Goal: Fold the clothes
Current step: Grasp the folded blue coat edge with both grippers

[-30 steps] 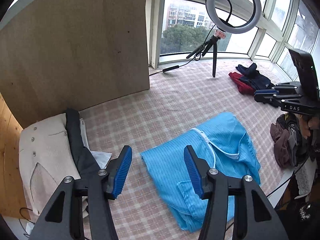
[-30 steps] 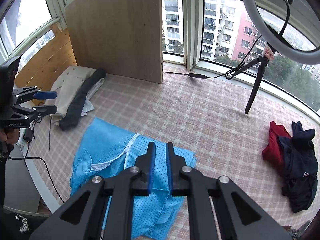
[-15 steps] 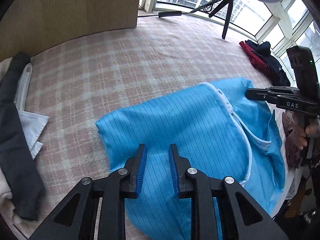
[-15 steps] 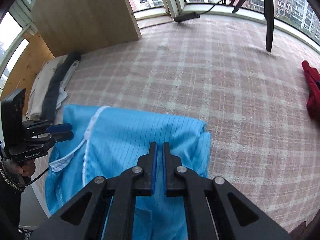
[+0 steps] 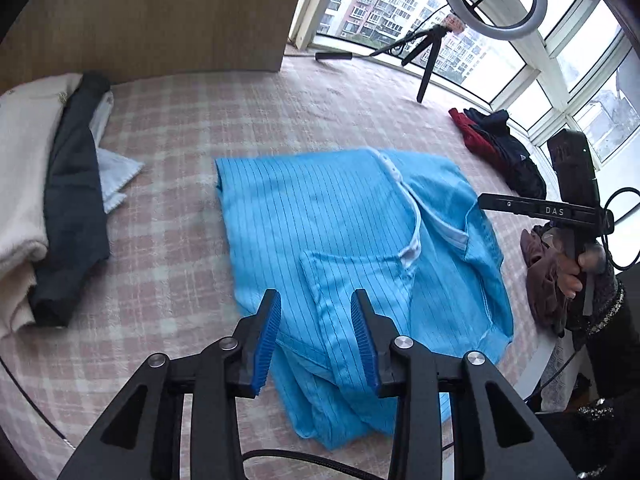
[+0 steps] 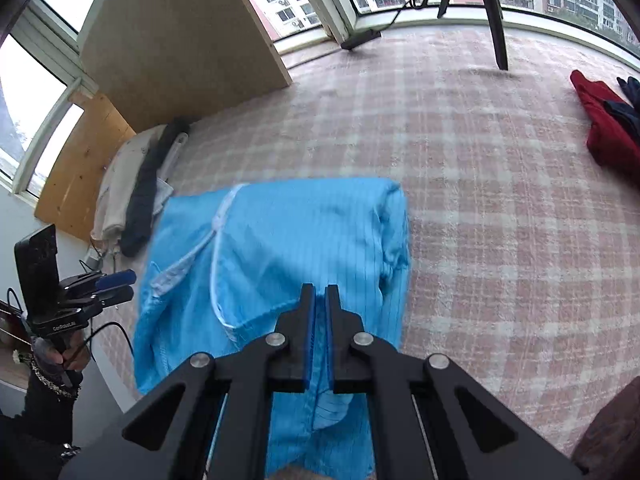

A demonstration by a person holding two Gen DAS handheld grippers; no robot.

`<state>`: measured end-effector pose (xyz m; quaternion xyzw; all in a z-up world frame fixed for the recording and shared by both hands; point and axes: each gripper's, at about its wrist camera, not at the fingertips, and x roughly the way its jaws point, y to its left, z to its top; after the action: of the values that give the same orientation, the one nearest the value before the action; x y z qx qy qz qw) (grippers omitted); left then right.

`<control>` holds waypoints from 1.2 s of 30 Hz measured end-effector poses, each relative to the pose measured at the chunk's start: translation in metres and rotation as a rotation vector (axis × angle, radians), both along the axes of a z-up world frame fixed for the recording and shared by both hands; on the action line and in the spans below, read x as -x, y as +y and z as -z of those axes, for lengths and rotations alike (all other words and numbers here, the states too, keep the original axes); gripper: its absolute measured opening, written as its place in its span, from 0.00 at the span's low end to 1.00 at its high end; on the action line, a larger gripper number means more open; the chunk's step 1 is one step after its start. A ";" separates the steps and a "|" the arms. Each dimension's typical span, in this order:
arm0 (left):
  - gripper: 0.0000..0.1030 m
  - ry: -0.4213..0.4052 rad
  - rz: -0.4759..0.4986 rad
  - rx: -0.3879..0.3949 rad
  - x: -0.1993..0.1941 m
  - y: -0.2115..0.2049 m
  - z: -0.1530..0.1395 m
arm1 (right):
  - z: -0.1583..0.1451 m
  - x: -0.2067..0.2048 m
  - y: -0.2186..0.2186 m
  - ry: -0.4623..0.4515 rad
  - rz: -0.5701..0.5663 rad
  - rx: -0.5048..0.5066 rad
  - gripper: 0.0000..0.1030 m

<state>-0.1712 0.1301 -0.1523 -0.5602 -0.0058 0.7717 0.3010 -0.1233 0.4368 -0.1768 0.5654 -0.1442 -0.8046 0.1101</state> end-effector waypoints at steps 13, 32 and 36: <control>0.49 -0.043 -0.170 -0.023 -0.006 -0.044 -0.005 | -0.021 -0.038 0.043 0.125 0.159 0.034 0.72; 0.47 -0.054 -0.033 0.027 -0.007 0.013 0.027 | 0.022 -0.035 -0.009 0.144 -0.138 -0.026 0.67; 0.34 -0.045 -0.027 0.004 -0.009 0.017 0.029 | 0.022 -0.033 -0.017 0.158 -0.164 -0.051 0.54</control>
<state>-0.1618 0.1471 -0.1810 -0.5780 -0.0184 0.7628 0.2893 -0.0901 0.4201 -0.1987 0.5125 -0.0679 -0.8385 0.1723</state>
